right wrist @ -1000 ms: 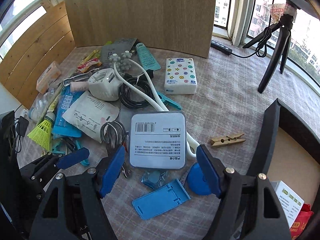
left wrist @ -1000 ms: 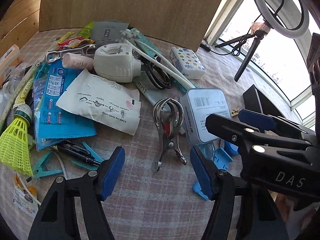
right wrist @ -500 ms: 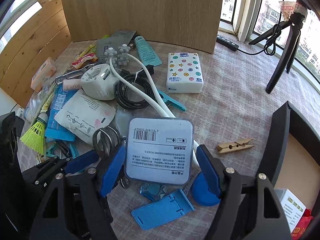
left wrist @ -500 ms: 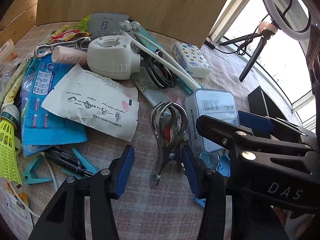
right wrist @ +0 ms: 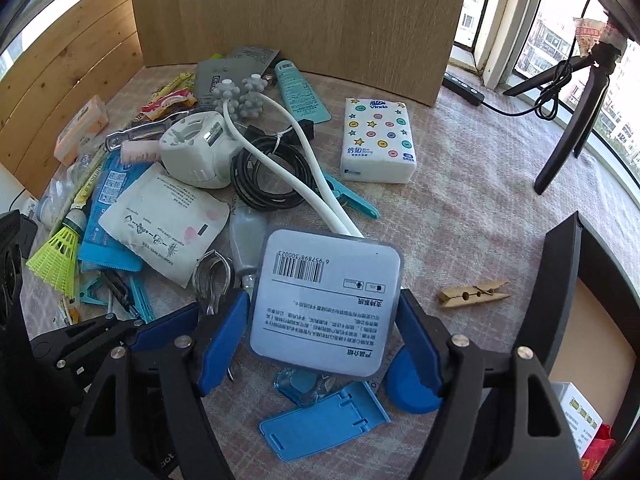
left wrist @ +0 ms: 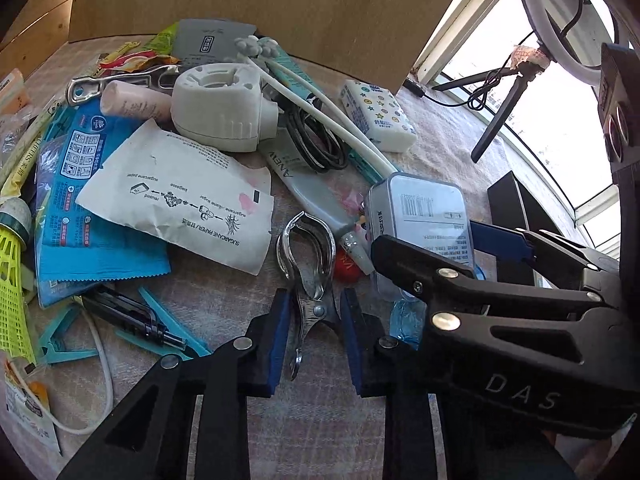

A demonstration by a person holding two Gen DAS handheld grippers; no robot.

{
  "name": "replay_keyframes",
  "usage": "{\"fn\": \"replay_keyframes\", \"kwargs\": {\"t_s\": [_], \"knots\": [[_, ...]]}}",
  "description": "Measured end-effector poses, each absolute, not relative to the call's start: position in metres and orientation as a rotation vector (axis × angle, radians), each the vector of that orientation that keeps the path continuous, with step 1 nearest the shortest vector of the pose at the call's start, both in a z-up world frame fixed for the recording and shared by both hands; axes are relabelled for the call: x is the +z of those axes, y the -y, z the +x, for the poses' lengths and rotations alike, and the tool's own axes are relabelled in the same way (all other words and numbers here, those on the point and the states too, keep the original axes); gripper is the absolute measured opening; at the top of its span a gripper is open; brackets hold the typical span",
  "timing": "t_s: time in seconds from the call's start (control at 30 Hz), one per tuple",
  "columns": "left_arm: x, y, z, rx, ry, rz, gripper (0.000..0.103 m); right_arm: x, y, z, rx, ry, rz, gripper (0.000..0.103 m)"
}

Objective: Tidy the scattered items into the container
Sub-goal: 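Grasp the grey barcode box with the right gripper while the left grasps the silver clip, then carry the grey box and silver clip into the tray and open both grippers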

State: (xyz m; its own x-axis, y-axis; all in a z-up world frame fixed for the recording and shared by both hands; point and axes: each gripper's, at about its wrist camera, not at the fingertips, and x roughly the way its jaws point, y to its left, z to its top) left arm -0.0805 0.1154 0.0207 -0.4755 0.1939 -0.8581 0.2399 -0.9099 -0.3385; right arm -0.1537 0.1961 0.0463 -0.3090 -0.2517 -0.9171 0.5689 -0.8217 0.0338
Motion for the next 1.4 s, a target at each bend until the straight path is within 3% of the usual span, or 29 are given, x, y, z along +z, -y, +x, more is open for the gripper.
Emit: {"fn": "replay_keyframes", "kwargs": {"t_s": [0.8, 1.4], "knots": [[0.063, -0.125, -0.070, -2.672, -0.633, 1.556, 0.020, 0.089, -0.266, -0.149, -2.246, -0.186, 1.402, 0.070], [0.106, -0.261, -0.130, -2.923, -0.422, 1.715, 0.020, 0.126, -0.441, -0.166, -2.560, 0.049, 1.430, 0.070]]}}
